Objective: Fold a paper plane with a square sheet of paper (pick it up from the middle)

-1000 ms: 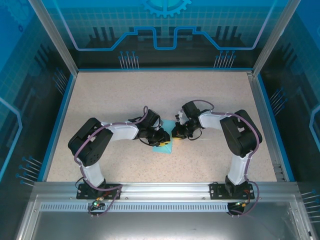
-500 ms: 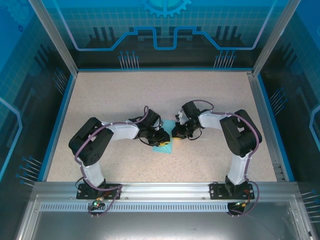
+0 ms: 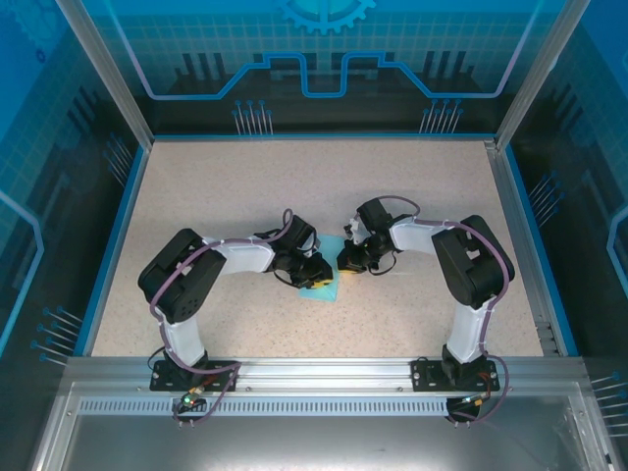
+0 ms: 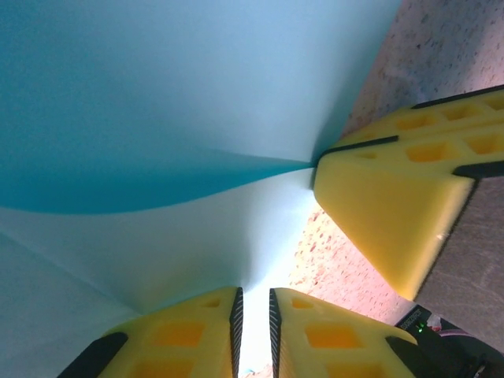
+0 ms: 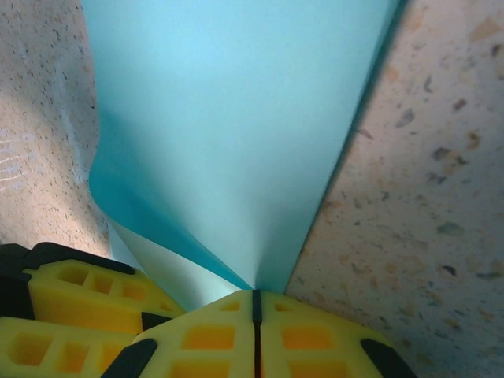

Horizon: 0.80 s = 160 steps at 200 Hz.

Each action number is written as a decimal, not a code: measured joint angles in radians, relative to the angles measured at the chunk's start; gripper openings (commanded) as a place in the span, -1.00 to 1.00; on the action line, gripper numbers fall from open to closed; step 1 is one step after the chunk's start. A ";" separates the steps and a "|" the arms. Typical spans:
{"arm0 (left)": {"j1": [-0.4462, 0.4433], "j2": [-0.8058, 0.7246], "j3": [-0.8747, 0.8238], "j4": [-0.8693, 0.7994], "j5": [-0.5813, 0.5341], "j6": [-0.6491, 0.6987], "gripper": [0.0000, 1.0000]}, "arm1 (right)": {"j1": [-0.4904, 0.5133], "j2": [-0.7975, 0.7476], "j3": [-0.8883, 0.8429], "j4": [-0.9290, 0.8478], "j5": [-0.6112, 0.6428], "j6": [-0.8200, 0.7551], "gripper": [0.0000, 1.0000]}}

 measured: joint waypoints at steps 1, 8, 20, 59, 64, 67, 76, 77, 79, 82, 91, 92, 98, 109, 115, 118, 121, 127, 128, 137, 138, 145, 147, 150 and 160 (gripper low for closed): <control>0.000 0.001 0.000 0.000 0.000 0.000 -0.62 | 0.000 0.000 0.000 0.000 0.000 0.000 -0.84; 0.000 0.004 0.002 0.000 0.000 0.002 -0.63 | 0.001 -0.002 0.000 -0.003 0.003 0.000 -0.84; 0.000 0.006 0.004 -0.002 0.000 0.003 -0.63 | 0.003 -0.005 0.000 -0.006 0.012 0.000 -0.83; -0.001 0.013 0.010 -0.010 0.000 0.003 -0.64 | 0.004 -0.023 0.000 -0.024 0.029 0.000 -0.67; -0.001 0.013 0.011 -0.011 0.000 0.003 -0.64 | 0.005 -0.027 0.000 -0.026 0.035 0.000 -0.66; -0.001 0.013 0.011 -0.011 0.000 0.003 -0.64 | 0.005 -0.029 0.000 -0.027 0.037 0.000 -0.65; -0.001 0.013 0.011 -0.013 0.000 0.003 -0.65 | 0.005 -0.037 0.000 -0.029 0.045 0.001 -0.64; -0.001 0.013 0.011 -0.014 0.000 0.003 -0.65 | 0.005 -0.039 0.000 -0.030 0.047 0.001 -0.64; -0.001 0.013 0.011 -0.014 0.000 0.003 -0.65 | 0.005 -0.040 0.000 -0.030 0.048 0.001 -0.64; -0.001 0.013 0.011 -0.015 0.000 0.003 -0.65 | 0.005 -0.045 0.000 -0.031 0.050 0.001 -0.64; -0.001 0.014 0.011 -0.016 -0.001 0.003 -0.65 | 0.005 -0.059 0.000 -0.034 0.056 0.001 -0.64; -0.001 0.014 0.011 -0.016 -0.001 0.003 -0.66 | 0.005 -0.060 0.000 -0.034 0.056 0.001 -0.64; -0.001 0.014 0.011 -0.016 -0.002 0.003 -0.66 | 0.005 -0.071 0.000 -0.034 0.060 0.001 -0.66; -0.001 0.014 0.011 -0.018 -0.003 0.003 -0.66 | 0.005 -0.087 0.000 -0.034 0.065 0.000 -0.67; -0.001 0.014 0.012 -0.018 -0.003 0.003 -0.66 | 0.005 -0.095 0.000 -0.034 0.068 0.000 -0.68; -0.001 0.014 0.013 -0.019 -0.003 0.003 -0.66 | 0.006 -0.100 0.000 -0.034 0.069 0.000 -0.69; -0.001 0.014 0.013 -0.020 -0.003 0.003 -0.66 | 0.006 -0.101 0.000 -0.034 0.069 0.000 -0.69; -0.001 0.015 0.015 -0.023 -0.003 0.003 -0.66 | 0.010 -0.105 0.000 -0.034 0.070 0.000 -0.71; -0.001 0.015 0.016 -0.023 -0.003 0.003 -0.66 | 0.011 -0.105 0.000 -0.034 0.069 0.000 -0.71; -0.001 0.016 0.016 -0.024 -0.004 0.003 -0.67 | 0.018 -0.105 0.000 -0.034 0.069 0.000 -0.73; -0.001 0.016 0.016 -0.024 -0.004 0.003 -0.67 | 0.018 -0.105 0.000 -0.034 0.070 0.001 -0.73; -0.001 0.017 0.016 -0.025 -0.004 0.003 -0.67 | 0.025 -0.105 0.000 -0.035 0.069 0.001 -0.74; -0.001 0.017 0.017 -0.026 -0.004 0.003 -0.67 | 0.026 -0.105 0.000 -0.035 0.069 0.001 -0.75; -0.001 0.017 0.017 -0.026 -0.004 0.003 -0.68 | 0.031 -0.105 0.000 -0.034 0.069 0.001 -0.75; -0.001 0.017 0.017 -0.026 -0.004 0.003 -0.67 | 0.039 -0.104 0.000 -0.032 0.069 0.001 -0.76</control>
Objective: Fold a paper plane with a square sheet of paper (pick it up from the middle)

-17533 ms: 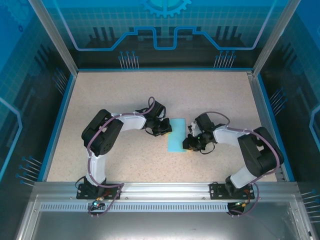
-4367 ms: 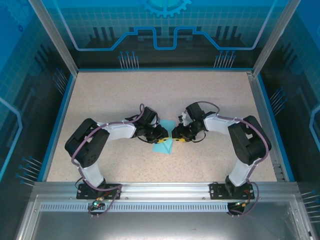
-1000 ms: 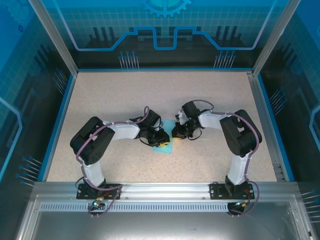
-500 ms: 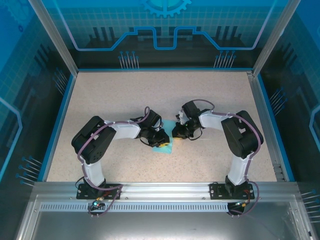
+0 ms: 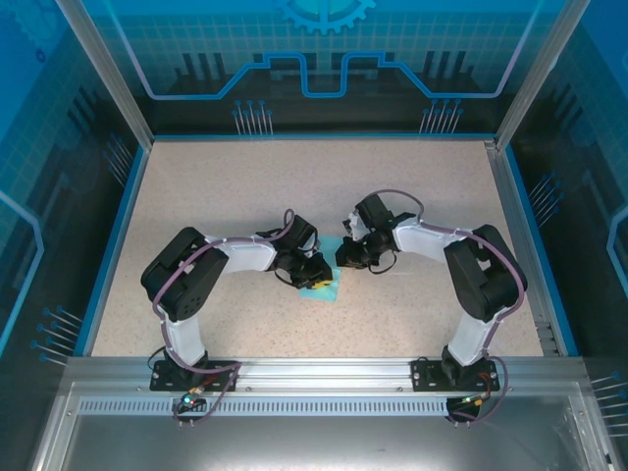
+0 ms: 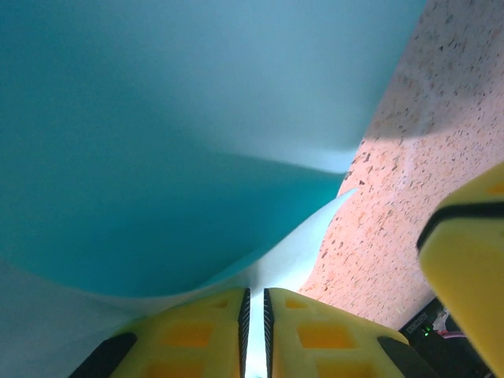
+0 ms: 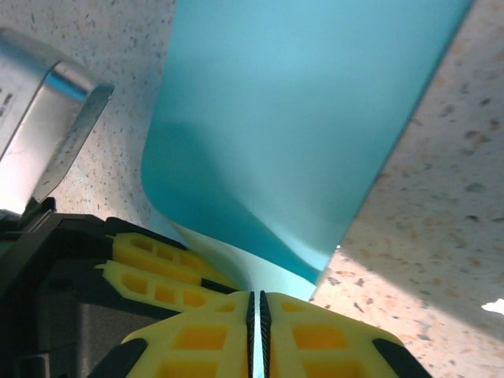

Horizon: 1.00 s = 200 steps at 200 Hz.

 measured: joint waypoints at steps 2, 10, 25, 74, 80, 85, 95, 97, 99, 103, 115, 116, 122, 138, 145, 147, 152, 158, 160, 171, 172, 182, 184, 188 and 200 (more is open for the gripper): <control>0.000 0.000 0.000 0.000 0.000 0.000 -0.67 | 0.001 0.001 0.000 0.000 0.000 0.000 -0.76; 0.000 0.000 0.000 0.000 0.000 0.000 -0.68 | 0.005 0.008 0.000 0.001 -0.002 0.000 -0.77; 0.000 0.000 0.000 0.000 0.000 0.000 -0.68 | 0.007 0.028 0.000 0.003 -0.004 0.000 -0.78; 0.000 0.000 0.000 -0.002 -0.003 0.000 -0.69 | 0.007 0.088 0.004 0.002 -0.004 0.000 -0.78; 0.000 0.000 0.000 -0.002 -0.003 0.000 -0.69 | 0.007 0.090 0.007 -0.002 -0.003 0.000 -0.78; 0.000 0.000 0.000 -0.002 -0.003 0.000 -0.69 | 0.007 0.091 0.009 -0.002 -0.003 0.000 -0.78; 0.000 0.000 0.000 -0.002 -0.004 0.000 -0.69 | 0.007 0.095 0.015 -0.010 -0.003 0.000 -0.78; 0.000 -0.002 0.000 -0.002 -0.004 0.000 -0.69 | 0.007 0.097 0.016 -0.011 -0.003 0.000 -0.78; 0.000 -0.002 0.000 -0.002 -0.004 0.000 -0.69 | 0.007 0.097 0.017 -0.013 -0.003 0.000 -0.78; 0.000 -0.004 0.000 -0.003 -0.006 0.000 -0.69 | 0.007 0.098 0.019 -0.015 -0.003 0.000 -0.78; 0.000 -0.013 0.000 -0.004 -0.014 0.000 -0.68 | 0.007 0.102 0.025 -0.021 -0.003 -0.001 -0.78; 0.000 -0.016 0.000 -0.005 -0.015 0.000 -0.68 | 0.007 0.102 0.025 -0.021 -0.002 -0.001 -0.78; 0.000 -0.025 0.000 -0.005 -0.021 0.000 -0.68 | 0.007 0.104 0.028 -0.026 -0.002 -0.001 -0.78; -0.001 -0.060 0.000 -0.005 -0.045 0.000 -0.68 | 0.007 0.108 0.035 -0.037 0.001 -0.003 -0.78; -0.001 -0.076 0.000 -0.004 -0.057 0.000 -0.68 | 0.007 0.109 0.037 -0.040 0.001 -0.006 -0.78; -0.001 -0.080 0.000 -0.004 -0.061 0.000 -0.68 | 0.007 0.109 0.038 -0.040 0.001 -0.006 -0.78; -0.001 -0.087 0.001 -0.004 -0.069 0.000 -0.68 | 0.007 0.110 0.040 -0.043 0.001 -0.008 -0.78; -0.001 -0.091 0.003 -0.005 -0.077 0.000 -0.68 | 0.007 0.111 0.040 -0.045 0.001 -0.009 -0.78; -0.001 -0.091 0.005 -0.005 -0.080 0.000 -0.68 | 0.007 0.111 0.040 -0.046 0.001 -0.009 -0.78; -0.001 -0.090 0.010 -0.006 -0.097 0.000 -0.69 | 0.007 0.113 0.043 -0.048 0.001 -0.011 -0.78; -0.001 -0.090 0.011 -0.006 -0.098 -0.001 -0.69 | 0.007 0.113 0.043 -0.048 0.001 -0.011 -0.78; -0.001 -0.087 0.013 -0.008 -0.109 0.000 -0.69 | 0.007 0.116 0.048 -0.055 0.001 -0.013 -0.78; -0.001 -0.086 0.014 -0.008 -0.111 0.000 -0.69 | 0.007 0.117 0.049 -0.056 0.001 -0.014 -0.78; -0.001 -0.083 0.016 -0.009 -0.113 -0.001 -0.69 | 0.007 0.117 0.051 -0.059 0.001 -0.016 -0.78; -0.001 -0.068 0.023 -0.016 -0.127 -0.001 -0.69 | 0.007 0.119 0.053 -0.063 0.001 -0.019 -0.78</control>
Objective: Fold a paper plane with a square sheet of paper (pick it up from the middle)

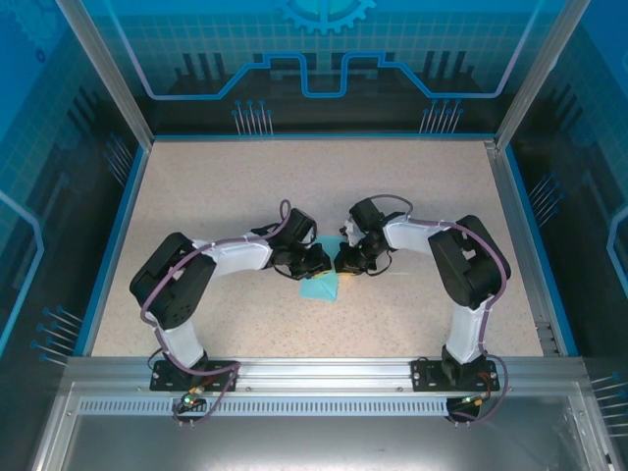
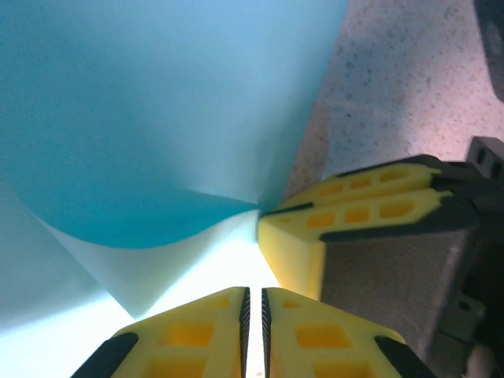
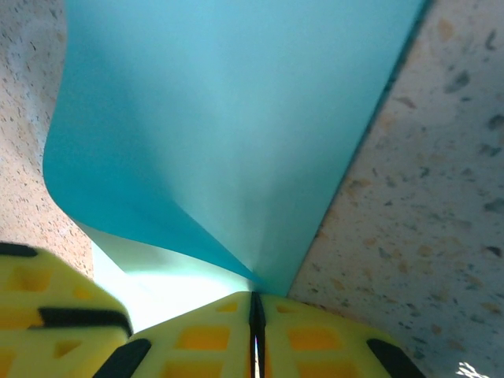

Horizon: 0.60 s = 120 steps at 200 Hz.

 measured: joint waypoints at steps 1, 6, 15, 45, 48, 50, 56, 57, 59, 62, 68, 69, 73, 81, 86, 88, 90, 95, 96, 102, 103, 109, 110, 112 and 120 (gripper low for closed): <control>0.000 0.001 0.001 0.000 0.000 0.000 -0.69 | 0.000 0.000 0.000 0.000 0.000 0.000 -0.78; 0.000 0.007 0.004 -0.005 -0.007 0.000 -0.69 | 0.000 0.000 0.000 -0.001 0.000 -0.002 -0.78; 0.000 0.017 0.006 -0.014 -0.023 0.000 -0.69 | 0.000 0.000 0.000 -0.002 0.000 -0.005 -0.79; 0.000 0.047 0.006 -0.039 -0.068 -0.011 -0.70 | 0.000 0.006 0.009 -0.012 0.003 -0.009 -0.79; 0.000 0.047 0.006 -0.038 -0.068 -0.014 -0.70 | 0.000 0.007 0.010 -0.014 0.003 -0.009 -0.79; 0.000 0.047 0.005 -0.038 -0.068 -0.015 -0.70 | 0.000 0.007 0.010 -0.014 0.003 -0.009 -0.79; 0.000 0.046 0.004 -0.036 -0.071 -0.021 -0.69 | 0.000 0.008 0.012 -0.017 0.003 -0.012 -0.79; 0.000 0.046 0.004 -0.036 -0.071 -0.021 -0.70 | 0.000 0.008 0.013 -0.018 0.003 -0.012 -0.79; 0.001 0.046 0.003 -0.035 -0.072 -0.025 -0.70 | 0.000 0.008 0.013 -0.019 0.004 -0.013 -0.79; 0.001 0.046 0.002 -0.034 -0.072 -0.026 -0.70 | 0.000 0.009 0.013 -0.019 0.004 -0.013 -0.79; 0.001 0.046 -0.002 -0.029 -0.072 -0.032 -0.70 | 0.000 0.011 0.015 -0.022 0.003 -0.016 -0.79; 0.001 0.046 -0.002 -0.029 -0.072 -0.032 -0.70 | 0.000 0.011 0.016 -0.023 0.003 -0.016 -0.79; 0.002 0.045 -0.005 -0.025 -0.072 -0.034 -0.70 | 0.000 0.014 0.019 -0.027 0.005 -0.019 -0.79; 0.003 0.042 -0.011 -0.017 -0.072 -0.037 -0.70 | 0.000 0.021 0.031 -0.041 0.005 -0.024 -0.79; 0.003 0.041 -0.014 -0.012 -0.072 -0.040 -0.70 | 0.000 0.027 0.039 -0.051 0.006 -0.028 -0.79; 0.003 0.040 -0.015 -0.010 -0.072 -0.042 -0.70 | 0.000 0.029 0.041 -0.054 0.005 -0.028 -0.79; 0.003 0.040 -0.016 -0.009 -0.072 -0.042 -0.70 | 0.000 0.030 0.044 -0.058 0.005 -0.029 -0.79; 0.003 0.038 -0.021 -0.003 -0.072 -0.046 -0.70 | 0.000 0.035 0.051 -0.067 0.005 -0.032 -0.79; 0.003 0.038 -0.021 -0.003 -0.071 -0.047 -0.70 | 0.000 0.035 0.051 -0.068 0.005 -0.032 -0.79; 0.004 0.036 -0.026 0.005 -0.072 -0.053 -0.70 | 0.000 0.040 0.058 -0.077 0.006 -0.036 -0.79; 0.004 0.036 -0.026 0.006 -0.071 -0.054 -0.70 | 0.000 0.040 0.059 -0.079 0.006 -0.037 -0.79; 0.005 0.034 -0.031 0.013 -0.071 -0.058 -0.70 | 0.000 0.043 0.063 -0.086 0.006 -0.040 -0.80; 0.005 0.034 -0.032 0.013 -0.071 -0.060 -0.70 | 0.000 0.044 0.064 -0.087 0.006 -0.041 -0.80; 0.005 0.033 -0.032 0.015 -0.071 -0.060 -0.70 | 0.000 0.045 0.066 -0.089 0.007 -0.043 -0.80; 0.006 0.030 -0.040 0.024 -0.071 -0.063 -0.70 | 0.000 0.048 0.071 -0.096 0.007 -0.047 -0.80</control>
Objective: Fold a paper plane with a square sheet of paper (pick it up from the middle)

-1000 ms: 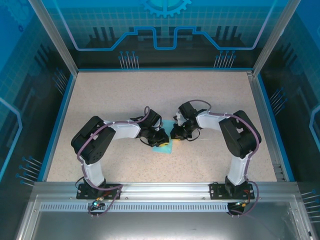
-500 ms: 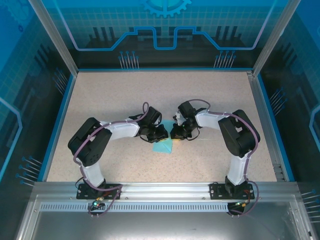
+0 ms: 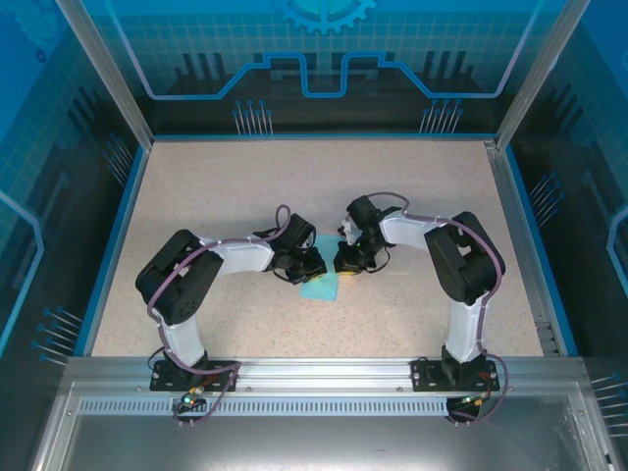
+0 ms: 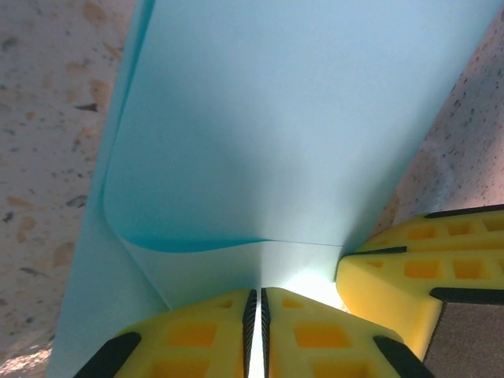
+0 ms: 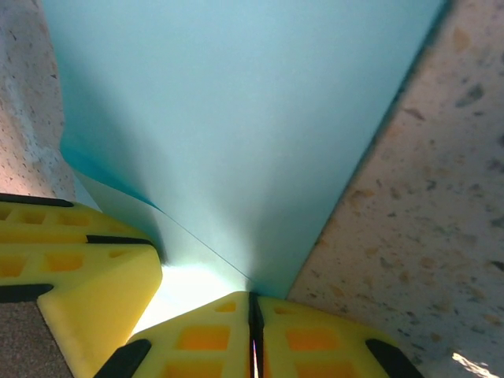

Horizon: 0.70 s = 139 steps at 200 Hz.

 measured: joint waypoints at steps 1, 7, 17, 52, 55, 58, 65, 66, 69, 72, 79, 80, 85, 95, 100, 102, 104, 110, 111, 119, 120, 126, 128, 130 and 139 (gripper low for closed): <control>0.000 0.000 0.000 0.001 0.000 0.000 -0.70 | 0.000 0.000 0.000 0.000 0.000 0.000 -0.80; 0.002 -0.002 -0.005 0.008 0.000 -0.002 -0.69 | 0.000 0.002 0.003 -0.005 0.001 -0.003 -0.80; 0.003 -0.004 -0.010 0.015 0.001 -0.008 -0.69 | 0.000 0.005 0.007 -0.010 0.003 -0.005 -0.80; 0.022 -0.009 -0.018 0.019 0.008 -0.021 -0.68 | 0.000 0.010 0.014 -0.019 0.006 -0.012 -0.80; 0.025 -0.009 -0.018 0.020 0.010 -0.021 -0.68 | 0.000 0.010 0.014 -0.021 0.006 -0.012 -0.80; 0.026 -0.009 -0.019 0.019 0.011 -0.021 -0.68 | 0.000 0.010 0.014 -0.021 0.006 -0.012 -0.81; 0.032 -0.009 -0.019 0.019 0.014 -0.021 -0.68 | 0.000 0.010 0.014 -0.022 0.008 -0.013 -0.80; 0.033 -0.010 -0.019 0.019 0.015 -0.021 -0.68 | 0.000 0.010 0.014 -0.023 0.008 -0.014 -0.80; 0.036 -0.010 -0.020 0.019 0.016 -0.021 -0.68 | 0.000 0.010 0.014 -0.023 0.009 -0.014 -0.80; 0.038 -0.010 -0.021 0.020 0.019 -0.021 -0.68 | 0.000 0.011 0.015 -0.023 0.009 -0.015 -0.80; 0.043 -0.011 -0.023 0.021 0.020 -0.021 -0.67 | 0.000 0.012 0.015 -0.023 0.010 -0.016 -0.80; 0.044 -0.011 -0.023 0.021 0.020 -0.021 -0.68 | 0.000 0.012 0.015 -0.023 0.010 -0.016 -0.80; 0.048 -0.013 -0.025 0.022 0.020 -0.021 -0.68 | 0.000 0.013 0.015 -0.023 0.010 -0.018 -0.80; 0.056 -0.014 -0.025 0.021 0.022 -0.020 -0.67 | 0.000 0.013 0.015 -0.023 0.010 -0.019 -0.80; 0.061 -0.014 -0.025 0.020 0.023 -0.019 -0.67 | 0.000 0.013 0.015 -0.023 0.010 -0.020 -0.81; 0.063 -0.014 -0.025 0.020 0.024 -0.019 -0.67 | 0.000 0.014 0.015 -0.023 0.010 -0.020 -0.80; 0.064 -0.014 -0.025 0.019 0.024 -0.019 -0.67 | 0.000 0.014 0.015 -0.023 0.010 -0.021 -0.81; 0.071 -0.014 -0.025 0.019 0.026 -0.016 -0.67 | 0.000 0.014 0.014 -0.023 0.010 -0.022 -0.81; 0.071 -0.014 -0.025 0.019 0.027 -0.016 -0.67 | 0.000 0.014 0.014 -0.023 0.010 -0.022 -0.81; 0.078 -0.014 -0.025 0.019 0.027 -0.015 -0.67 | 0.000 0.014 0.014 -0.023 0.010 -0.023 -0.81; 0.079 -0.014 -0.025 0.019 0.027 -0.014 -0.67 | 0.000 0.014 0.014 -0.023 0.010 -0.023 -0.81; 0.084 -0.014 -0.025 0.019 0.030 -0.012 -0.67 | 0.000 0.014 0.014 -0.023 0.010 -0.023 -0.81; 0.086 -0.014 -0.025 0.019 0.030 -0.011 -0.67 | 0.000 0.014 0.014 -0.023 0.010 -0.023 -0.81; 0.088 -0.014 -0.025 0.019 0.031 -0.010 -0.67 | 0.000 0.014 0.014 -0.023 0.010 -0.023 -0.81; 0.094 -0.014 -0.025 0.018 0.031 0.002 -0.67 | 0.000 0.014 0.014 -0.023 0.010 -0.023 -0.81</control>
